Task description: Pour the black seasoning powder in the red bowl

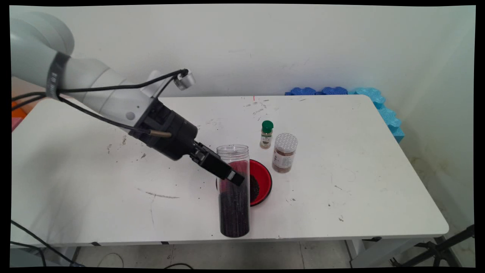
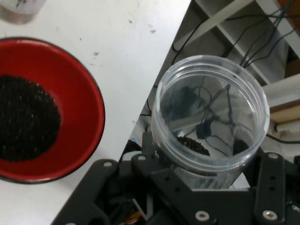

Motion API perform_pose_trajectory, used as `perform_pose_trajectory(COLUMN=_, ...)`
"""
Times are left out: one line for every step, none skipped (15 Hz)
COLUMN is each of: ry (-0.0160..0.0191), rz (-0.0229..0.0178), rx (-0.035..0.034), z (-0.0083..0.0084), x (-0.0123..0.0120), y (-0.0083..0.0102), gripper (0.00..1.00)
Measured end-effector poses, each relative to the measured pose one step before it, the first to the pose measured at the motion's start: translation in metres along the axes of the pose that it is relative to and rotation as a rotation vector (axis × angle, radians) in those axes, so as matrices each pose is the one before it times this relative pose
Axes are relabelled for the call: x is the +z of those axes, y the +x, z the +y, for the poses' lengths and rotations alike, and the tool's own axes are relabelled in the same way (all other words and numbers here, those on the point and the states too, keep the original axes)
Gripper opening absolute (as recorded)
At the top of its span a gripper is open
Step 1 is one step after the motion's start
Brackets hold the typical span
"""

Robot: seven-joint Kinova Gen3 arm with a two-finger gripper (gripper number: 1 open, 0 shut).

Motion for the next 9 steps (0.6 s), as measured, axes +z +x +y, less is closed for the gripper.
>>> perform_pose_trajectory(ry=-0.0018, rz=-0.0004, rx=-0.03571, z=-0.00343, x=0.00301, y=-0.00052, gripper=0.0)
perform_pose_trajectory(ry=-0.00187, rz=0.0002, rx=-0.03557, z=-0.00311, x=0.00246, y=-0.00042, gripper=0.0)
perform_pose_trajectory(ry=-0.00214, rz=0.00052, rx=-0.04135, z=-0.00336, x=0.00255, y=-0.00043, gripper=0.0)
perform_pose_trajectory(ry=-0.00194, rz=0.00156, rx=-0.04592, z=-0.00352, x=0.00214, y=-0.00034, gripper=0.0)
perform_pose_trajectory(ry=-0.002, rz=0.00202, rx=-0.03538, z=-0.00245, x=0.00136, y=-0.00013, gripper=0.0)
perform_pose_trajectory(ry=-0.00165, rz=0.00235, rx=-0.03656, z=-0.00238, x=0.00114, y=-0.00011, gripper=0.0)
perform_pose_trajectory(ry=-0.00264, rz=0.00333, rx=-0.04662, z=-0.00277, x=0.00132, y=-0.00003, gripper=0.0)
perform_pose_trajectory(ry=-0.00159, rz=0.00221, rx=-0.03037, z=-0.00182, x=0.00082, y=0.00004, gripper=0.0)
perform_pose_trajectory(ry=-0.00375, rz=0.00388, rx=-0.04995, z=-0.0025, x=0.00115, y=0.00012, gripper=0.0)
